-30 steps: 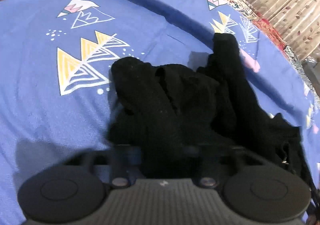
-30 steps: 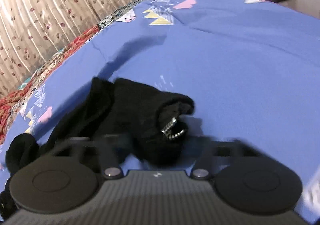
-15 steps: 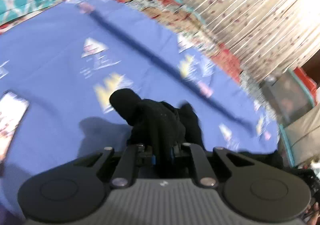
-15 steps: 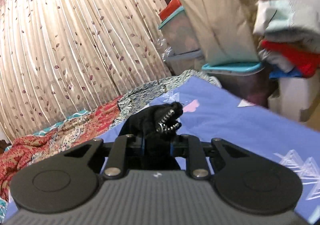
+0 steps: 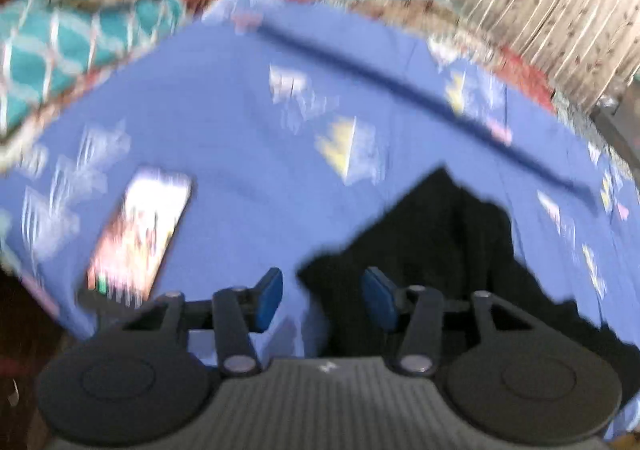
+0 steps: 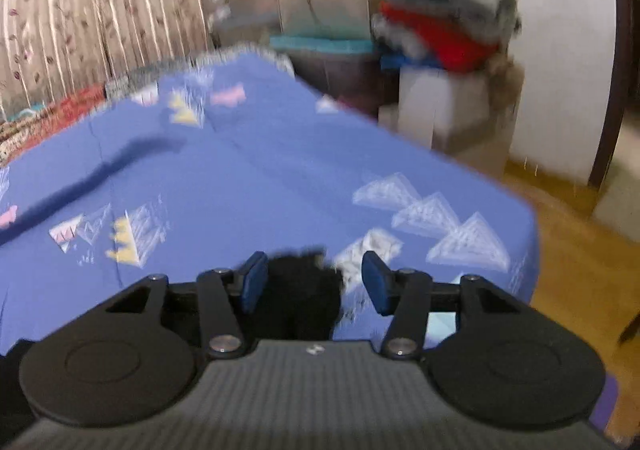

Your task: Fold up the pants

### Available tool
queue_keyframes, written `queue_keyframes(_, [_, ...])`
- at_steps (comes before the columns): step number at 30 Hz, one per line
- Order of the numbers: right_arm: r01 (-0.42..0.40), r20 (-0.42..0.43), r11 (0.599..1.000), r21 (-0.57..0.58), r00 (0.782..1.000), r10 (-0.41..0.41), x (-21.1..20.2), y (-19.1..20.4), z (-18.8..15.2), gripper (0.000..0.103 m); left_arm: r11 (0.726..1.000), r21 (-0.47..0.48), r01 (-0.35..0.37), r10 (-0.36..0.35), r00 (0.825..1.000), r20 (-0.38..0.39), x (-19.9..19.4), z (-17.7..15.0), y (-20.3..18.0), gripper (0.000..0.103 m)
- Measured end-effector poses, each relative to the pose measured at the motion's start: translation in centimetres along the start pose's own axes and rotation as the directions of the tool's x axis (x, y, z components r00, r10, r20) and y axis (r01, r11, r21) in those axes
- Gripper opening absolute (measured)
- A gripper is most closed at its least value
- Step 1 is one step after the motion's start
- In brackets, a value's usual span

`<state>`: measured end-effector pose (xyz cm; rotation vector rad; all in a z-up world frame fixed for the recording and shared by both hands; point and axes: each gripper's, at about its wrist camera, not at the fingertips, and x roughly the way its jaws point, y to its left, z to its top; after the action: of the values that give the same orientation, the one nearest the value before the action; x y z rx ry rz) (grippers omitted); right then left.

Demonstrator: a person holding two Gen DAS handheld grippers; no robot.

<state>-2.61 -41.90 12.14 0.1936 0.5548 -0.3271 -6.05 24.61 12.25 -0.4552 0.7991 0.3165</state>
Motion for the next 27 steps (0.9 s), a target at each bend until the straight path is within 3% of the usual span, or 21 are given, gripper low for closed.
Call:
queue_keyframes(2, [-0.173, 0.009, 0.985, -0.025, 0.985, 0.173, -0.6, 1.3, 0.8, 0.058, 0.998, 0.048, 0.030, -0.031, 0.999, 0.022, 0.8, 2.2, -2.2, 0.046])
queue_keyframes(3, [-0.287, -0.042, 0.957, -0.051, 0.958, 0.285, -1.2, 2.7, 0.7, 0.063, 0.994, 0.090, 0.062, -0.065, 0.997, 0.029, 1.6, 3.4, -4.3, 0.047])
queue_keyframes(4, [-0.397, -0.121, 0.914, -0.081, 0.914, 0.386, -1.6, 4.5, 0.4, 0.066, 0.988, 0.129, 0.089, -0.093, 0.995, 0.028, 2.4, 3.8, -6.1, 0.052])
queue_keyframes(5, [-0.503, -0.208, 0.858, -0.110, 0.855, 0.475, -2.1, 6.5, -0.6, 0.067, 0.979, 0.173, 0.113, -0.117, 0.993, 0.016, 3.6, 4.5, -8.2, 0.057])
queue_keyframes(6, [-0.574, -0.271, 0.809, -0.124, 0.804, 0.529, -2.4, 8.1, -1.6, 0.068, 0.963, 0.234, 0.134, -0.136, 0.991, -0.006, 5.3, 5.1, -11.0, 0.067])
queue_keyframes(7, [-0.633, -0.333, 0.762, -0.137, 0.754, 0.566, -2.7, 9.8, -3.1, 0.072, 0.949, 0.283, 0.139, -0.137, 0.990, -0.026, 6.8, 5.5, -13.1, 0.078])
queue_keyframes(8, [-0.687, -0.408, 0.710, -0.155, 0.699, 0.588, -2.8, 11.8, -4.6, 0.074, 0.932, 0.334, 0.143, -0.133, 0.990, -0.052, 8.8, 5.7, -15.5, 0.081])
queue_keyframes(9, [-0.726, -0.472, 0.665, -0.176, 0.655, 0.590, -2.7, 13.3, -5.9, 0.078, 0.916, 0.372, 0.153, -0.131, 0.988, -0.084, 10.7, 5.6, -17.2, 0.082])
queue_keyframes(10, [-0.750, -0.528, 0.628, -0.206, 0.626, 0.574, -2.3, 14.7, -7.1, 0.080, 0.894, 0.419, 0.159, -0.114, 0.985, -0.131, 13.2, 5.5, -19.6, 0.082])
queue_keyframes(11, [-0.753, -0.577, 0.603, -0.264, 0.624, 0.527, -1.8, 16.3, -8.4, 0.080, 0.882, 0.446, 0.151, -0.088, 0.983, -0.159, 14.8, 4.6, -20.8, 0.080])
queue_keyframes(12, [-0.742, -0.612, 0.594, -0.311, 0.635, 0.472, -0.9, 17.4, -9.3, 0.078, 0.868, 0.476, 0.139, -0.050, 0.980, -0.194, 16.9, 4.2, -22.5, 0.067])
queue_keyframes(13, [-0.729, -0.634, 0.597, -0.336, 0.643, 0.429, 0.1, 18.1, -9.8, 0.062, 0.851, 0.505, 0.141, -0.024, 0.973, -0.230, 18.8, 3.5, -23.8, 0.034])
queue_keyframes(14, [-0.726, -0.651, 0.603, -0.330, 0.638, 0.412, 1.3, 18.3, -10.0, 0.050, 0.835, 0.532, 0.139, 0.004, 0.966, -0.260, 20.0, 2.5, -24.4, 0.016])
queue_keyframes(15, [-0.724, -0.646, 0.613, -0.316, 0.637, 0.419, 1.9, 18.1, -9.7, 0.015, 0.827, 0.548, 0.124, 0.037, 0.961, -0.273, 21.3, 2.2, -25.3, 0.009])
queue_keyframes(16, [-0.716, -0.634, 0.631, -0.299, 0.643, 0.429, 2.9, 17.7, -8.3, 0.012, 0.840, 0.529, 0.121, 0.031, 0.962, -0.271, 21.9, 2.5, -25.3, 0.008])
queue_keyframes(18, [-0.699, -0.573, 0.679, -0.226, 0.659, 0.487, 4.2, 15.5, -5.4, 0.012, 0.891, 0.428, 0.150, -0.043, 0.967, -0.250, 21.4, 5.0, -24.5, 0.008])
queue_keyframes(21, [-0.631, -0.396, 0.766, -0.119, 0.738, 0.546, 6.2, 11.3, 2.0, 0.012, 0.952, 0.247, 0.181, -0.151, 0.979, -0.133, 19.4, 10.5, -22.4, 0.008])
queue_keyframes(23, [-0.559, -0.268, 0.829, -0.023, 0.802, 0.534, 8.3, 8.6, 8.2, 0.012, 0.978, 0.123, 0.170, -0.169, 0.985, -0.017, 17.9, 14.0, -20.7, 0.007])
queue_keyframes(27, [-0.407, -0.091, 0.890, 0.207, 0.897, 0.432, 15.0, 5.2, 17.3, 0.013, 0.996, -0.049, 0.071, -0.066, 0.992, 0.107, 18.9, 18.5, -18.7, 0.009])
